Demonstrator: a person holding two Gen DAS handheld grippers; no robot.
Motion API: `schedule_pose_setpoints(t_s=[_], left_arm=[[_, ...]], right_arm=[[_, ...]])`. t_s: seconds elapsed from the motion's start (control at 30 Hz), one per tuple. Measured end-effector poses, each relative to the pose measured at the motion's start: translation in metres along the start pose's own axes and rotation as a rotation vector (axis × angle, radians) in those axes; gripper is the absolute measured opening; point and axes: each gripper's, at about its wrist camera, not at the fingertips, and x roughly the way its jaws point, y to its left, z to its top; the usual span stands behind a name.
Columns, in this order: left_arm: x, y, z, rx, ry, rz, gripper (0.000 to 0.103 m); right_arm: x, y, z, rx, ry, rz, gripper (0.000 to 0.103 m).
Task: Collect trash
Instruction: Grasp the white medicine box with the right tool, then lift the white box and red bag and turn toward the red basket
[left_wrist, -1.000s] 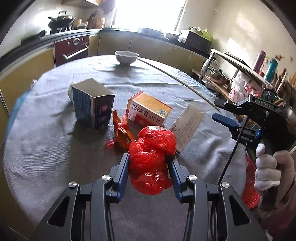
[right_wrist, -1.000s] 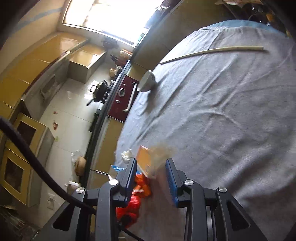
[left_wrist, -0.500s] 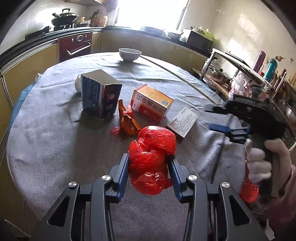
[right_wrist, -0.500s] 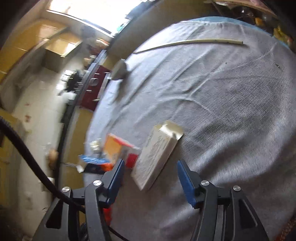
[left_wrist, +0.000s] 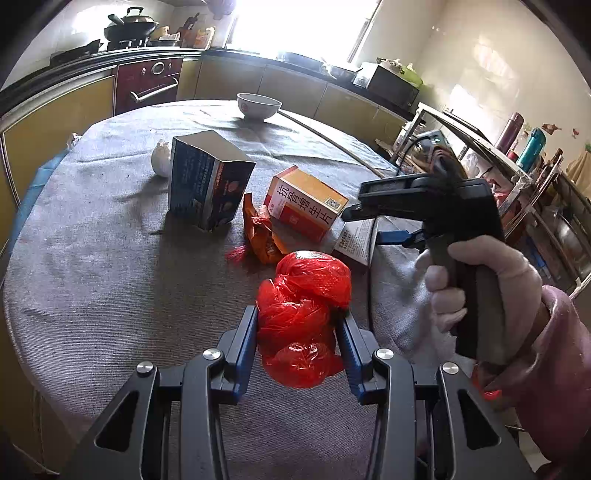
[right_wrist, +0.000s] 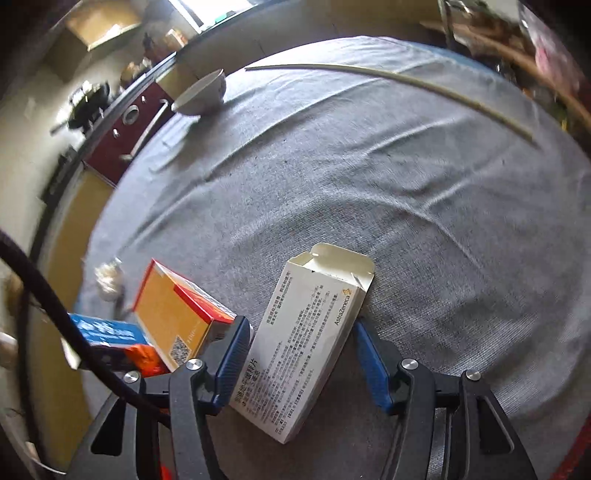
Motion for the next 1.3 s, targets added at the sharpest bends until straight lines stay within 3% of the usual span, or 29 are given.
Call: schedule_pose_setpoints(t_s=[0.2,0.27,0.37,0.47,0.67,0.77,1.1,1.3], left_arm=[[-0.003,-0.006,-0.001,0.005,-0.004,-0.001,0.044],[-0.004,-0.008,-0.001,0.005,-0.002,-0.001,0.044],[-0.006,-0.011,-0.001,0.010,-0.004,0.010,0.044],[-0.008,-0.014,0.000,0.014,-0.009,0.017,0.044],[-0.007,-0.031,-0.001,0.047,-0.001,0.023,0.044],[-0.005,-0.044,-0.001,0.075,0.005,0.021,0.044],[0.004,-0.077,0.000,0.147,0.036,0.022,0.044],[0.010,-0.096,-0.001,0.183,0.057,0.021,0.044]], right_arm=[[0.004,0.026,-0.020,-0.256,-0.011,-0.131,0.072],[0.003,0.026,-0.024,-0.283,-0.019,-0.133,0.071],[-0.002,0.019,-0.028,-0.310,-0.033,-0.117,0.063],[-0.012,0.003,-0.032,-0.282,-0.028,-0.063,0.055],[-0.032,-0.024,-0.046,-0.239,-0.019,0.011,0.053],[-0.049,-0.043,-0.055,-0.208,-0.028,0.089,0.053],[-0.111,-0.094,-0.086,-0.178,-0.149,0.292,0.052],[-0.131,-0.127,-0.100,-0.133,-0.200,0.357,0.052]])
